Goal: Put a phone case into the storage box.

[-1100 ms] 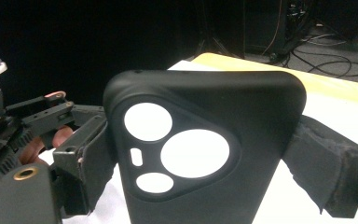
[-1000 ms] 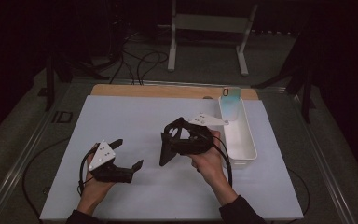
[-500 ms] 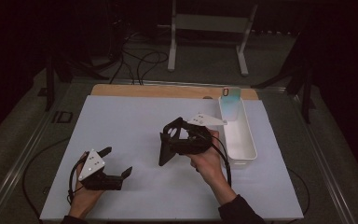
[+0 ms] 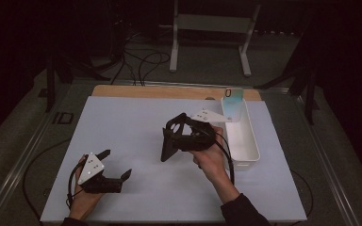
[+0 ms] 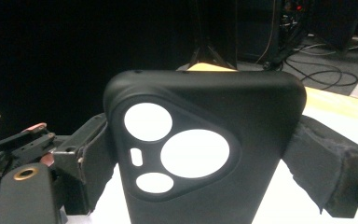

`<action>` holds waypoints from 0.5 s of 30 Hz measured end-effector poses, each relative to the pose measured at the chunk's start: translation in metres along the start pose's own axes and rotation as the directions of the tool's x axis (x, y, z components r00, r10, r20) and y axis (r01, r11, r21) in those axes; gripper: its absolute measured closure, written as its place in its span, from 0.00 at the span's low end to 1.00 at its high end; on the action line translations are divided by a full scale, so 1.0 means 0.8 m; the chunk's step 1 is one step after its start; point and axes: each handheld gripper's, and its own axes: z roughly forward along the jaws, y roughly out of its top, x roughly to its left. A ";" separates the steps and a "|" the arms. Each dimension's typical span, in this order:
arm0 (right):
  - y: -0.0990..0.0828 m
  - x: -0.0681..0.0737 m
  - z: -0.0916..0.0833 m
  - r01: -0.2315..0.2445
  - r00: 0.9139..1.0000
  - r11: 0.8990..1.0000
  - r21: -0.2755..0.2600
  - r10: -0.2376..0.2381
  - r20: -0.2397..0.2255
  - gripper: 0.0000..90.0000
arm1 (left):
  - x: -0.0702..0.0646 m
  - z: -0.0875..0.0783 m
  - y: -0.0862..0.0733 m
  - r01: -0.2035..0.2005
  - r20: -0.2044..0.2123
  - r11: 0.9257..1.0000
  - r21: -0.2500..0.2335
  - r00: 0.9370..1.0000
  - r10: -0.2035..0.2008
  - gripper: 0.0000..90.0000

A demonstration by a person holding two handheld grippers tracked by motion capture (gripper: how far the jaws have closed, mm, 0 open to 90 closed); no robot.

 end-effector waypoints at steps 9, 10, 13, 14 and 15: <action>0.014 -0.006 0.004 0.026 0.999 1.000 0.001 -0.026 0.036 0.16 | 0.002 -0.001 -0.002 0.020 -0.003 1.000 -0.018 1.000 -0.020 0.00; 0.015 -0.007 0.005 0.028 0.999 1.000 0.002 -0.028 0.038 0.16 | 0.002 -0.001 -0.002 0.020 -0.003 1.000 -0.018 1.000 -0.020 0.00; 0.020 -0.009 0.007 0.042 0.998 0.999 0.002 -0.042 0.049 0.16 | 0.002 -0.002 -0.002 0.022 0.000 1.000 -0.021 1.000 -0.022 0.00; 0.021 -0.010 0.008 0.045 0.998 0.999 0.003 -0.045 0.055 0.16 | 0.003 -0.002 -0.002 0.025 0.001 0.999 -0.023 1.000 -0.025 0.00; 0.022 -0.011 0.008 0.044 0.997 0.999 0.004 -0.044 0.056 0.16 | 0.003 -0.002 -0.002 0.028 0.003 0.999 -0.023 1.000 -0.028 0.00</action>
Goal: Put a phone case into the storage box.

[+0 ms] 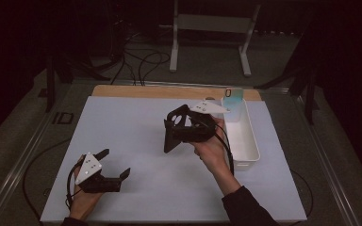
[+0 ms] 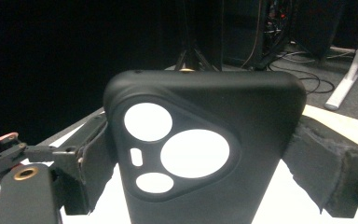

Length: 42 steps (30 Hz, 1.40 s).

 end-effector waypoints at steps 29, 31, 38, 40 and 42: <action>0.023 -0.042 0.014 -0.007 0.996 1.000 -0.019 0.009 0.086 0.16 | 0.001 0.000 0.000 0.009 -0.013 1.000 0.001 1.000 -0.009 0.00; 0.024 -0.045 0.014 -0.005 0.996 1.000 -0.018 0.006 0.093 0.16 | 0.001 0.000 0.000 0.010 -0.014 1.000 0.000 1.000 -0.010 0.00; 0.028 -0.056 0.015 -0.005 0.993 1.000 -0.020 0.007 0.121 0.16 | 0.001 0.000 0.000 0.009 -0.013 1.000 0.001 1.000 -0.009 0.00; 0.030 -0.059 0.014 -0.007 0.992 1.000 -0.022 0.009 0.128 0.16 | 0.001 0.000 0.000 0.009 -0.013 1.000 0.001 1.000 -0.009 0.00; 0.031 -0.062 0.014 -0.006 0.991 1.000 -0.026 0.009 0.133 0.16 | 0.001 0.000 0.000 0.010 -0.013 1.000 0.000 1.000 -0.010 0.00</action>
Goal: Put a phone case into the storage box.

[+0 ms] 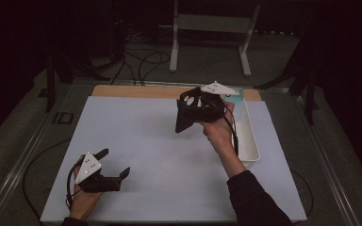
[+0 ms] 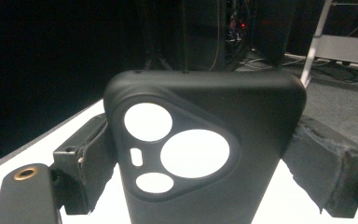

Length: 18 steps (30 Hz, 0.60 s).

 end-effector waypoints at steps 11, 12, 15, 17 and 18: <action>0.004 -0.017 0.000 0.005 0.999 1.000 -0.006 -0.005 0.040 0.16 | 0.000 0.000 0.000 0.001 -0.002 1.000 -0.002 1.000 -0.001 0.00; 0.004 -0.018 0.000 0.003 0.999 1.000 -0.004 -0.003 0.043 0.16 | 0.000 0.000 0.000 0.001 -0.003 1.000 -0.002 1.000 -0.001 0.00; 0.005 -0.024 -0.001 0.003 0.998 1.000 -0.004 -0.002 0.057 0.16 | 0.000 0.000 0.000 0.001 -0.002 1.000 -0.002 1.000 -0.001 0.00; 0.005 -0.028 -0.001 -0.003 0.998 1.000 -0.005 0.004 0.064 0.16 | 0.000 0.000 0.000 0.001 -0.002 1.000 -0.002 1.000 -0.001 0.00; 0.005 -0.030 -0.001 -0.004 0.998 1.000 -0.006 0.004 0.068 0.16 | 0.000 0.000 0.000 0.001 -0.003 1.000 -0.002 1.000 -0.001 0.00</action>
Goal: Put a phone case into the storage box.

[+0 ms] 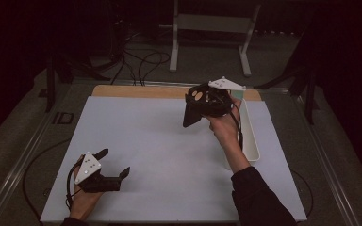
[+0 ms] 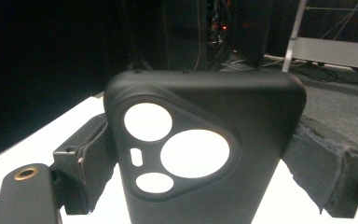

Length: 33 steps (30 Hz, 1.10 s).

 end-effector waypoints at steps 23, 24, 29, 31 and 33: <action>0.010 -0.042 -0.010 -0.001 0.995 1.000 0.000 0.001 0.103 0.16 | 0.001 -0.001 0.000 0.008 -0.019 1.000 -0.010 1.000 -0.008 0.00; 0.010 -0.044 -0.011 -0.006 0.994 1.000 -0.003 0.007 0.107 0.16 | 0.001 -0.001 0.000 0.007 -0.018 1.000 -0.010 1.000 -0.007 0.00; 0.010 -0.057 -0.017 -0.024 0.992 1.000 -0.013 0.026 0.126 0.16 | 0.001 -0.002 0.000 0.008 -0.020 1.000 -0.010 1.000 -0.008 0.00; 0.010 -0.063 -0.018 -0.035 0.990 0.999 -0.017 0.037 0.136 0.16 | 0.001 -0.001 0.000 0.008 -0.020 1.000 -0.011 1.000 -0.009 0.00; 0.010 -0.068 -0.020 -0.038 0.989 0.999 -0.018 0.040 0.146 0.16 | 0.001 -0.001 0.000 0.008 -0.019 1.000 -0.011 1.000 -0.008 0.00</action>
